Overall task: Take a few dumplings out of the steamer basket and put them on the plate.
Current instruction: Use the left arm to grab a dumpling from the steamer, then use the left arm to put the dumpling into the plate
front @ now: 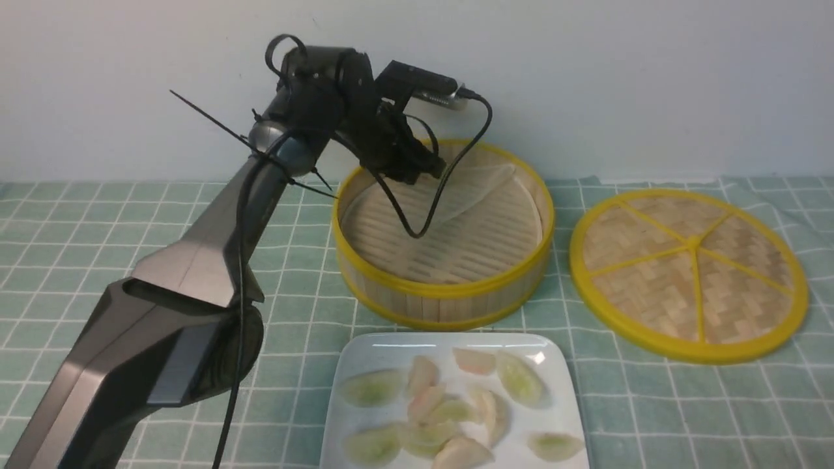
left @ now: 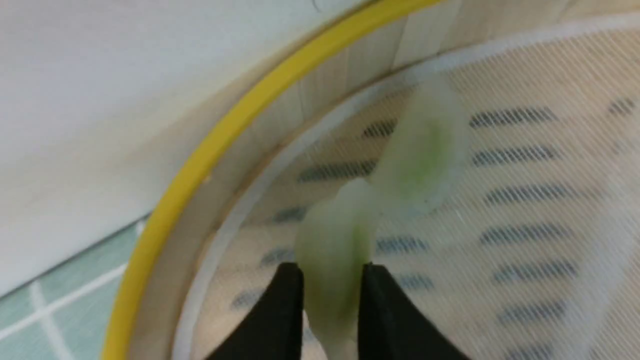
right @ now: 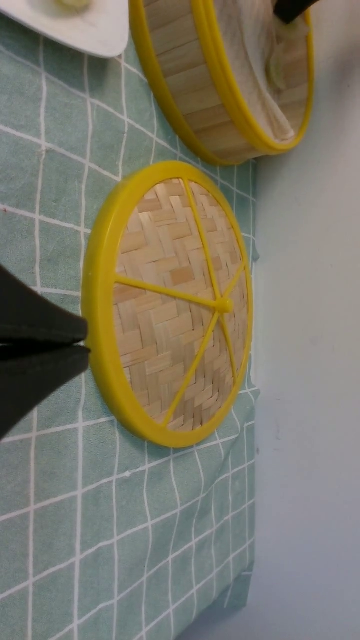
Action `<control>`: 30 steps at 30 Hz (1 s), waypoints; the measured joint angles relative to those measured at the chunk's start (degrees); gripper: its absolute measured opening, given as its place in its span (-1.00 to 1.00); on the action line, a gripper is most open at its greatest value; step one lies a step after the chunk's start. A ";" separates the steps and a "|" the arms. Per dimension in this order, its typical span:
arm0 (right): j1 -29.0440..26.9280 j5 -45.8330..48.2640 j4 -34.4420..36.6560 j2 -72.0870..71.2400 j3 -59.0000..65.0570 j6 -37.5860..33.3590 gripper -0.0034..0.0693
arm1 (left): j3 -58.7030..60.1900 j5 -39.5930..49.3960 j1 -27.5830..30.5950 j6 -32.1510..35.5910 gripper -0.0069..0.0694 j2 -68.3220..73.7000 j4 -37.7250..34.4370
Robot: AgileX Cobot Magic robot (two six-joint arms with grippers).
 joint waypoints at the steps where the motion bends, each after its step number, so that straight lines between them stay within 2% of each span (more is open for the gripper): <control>1: 0.00 0.00 0.00 0.00 0.00 0.00 -0.94 | -0.35 1.80 0.00 0.00 -0.52 -1.54 0.48; 16: 0.00 0.00 0.00 0.00 0.00 0.00 -0.94 | 1.42 3.17 -1.35 -1.41 -0.52 -12.38 -5.13; 19: 0.00 0.00 0.00 0.00 0.00 0.00 -0.94 | 10.37 3.12 -1.75 -1.24 -0.52 -18.92 -3.42; 24: 0.00 0.00 0.00 0.00 0.00 0.00 -0.94 | 33.09 3.02 -1.91 -0.32 -0.52 -31.23 -1.69; 25: 0.00 0.00 0.00 0.00 0.00 0.00 -0.94 | 34.07 3.02 -1.91 -0.28 -0.52 -31.74 -1.69; 26: 0.00 0.00 0.00 0.00 0.00 0.00 -0.94 | 43.03 2.78 -1.98 0.15 -0.52 -36.50 -1.69; 30: 0.00 0.00 0.00 0.00 0.00 0.00 -0.94 | 62.03 2.67 -2.89 1.19 -0.52 -46.90 -1.84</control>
